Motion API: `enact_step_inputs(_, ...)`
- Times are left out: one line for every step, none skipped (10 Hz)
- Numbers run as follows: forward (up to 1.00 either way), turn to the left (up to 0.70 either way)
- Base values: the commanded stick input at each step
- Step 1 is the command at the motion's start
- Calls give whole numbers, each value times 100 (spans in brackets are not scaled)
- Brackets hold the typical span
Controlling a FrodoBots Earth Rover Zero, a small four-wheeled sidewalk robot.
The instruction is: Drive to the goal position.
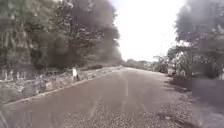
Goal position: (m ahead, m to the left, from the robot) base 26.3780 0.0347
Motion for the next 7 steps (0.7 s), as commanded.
enact_step_inputs(70, 0)
enact_step_inputs(70, 0)
enact_step_inputs(70, 0)
enact_step_inputs(70, 0)
enact_step_inputs(70, 0)
enact_step_inputs(70, 0)
enact_step_inputs(70, 0)
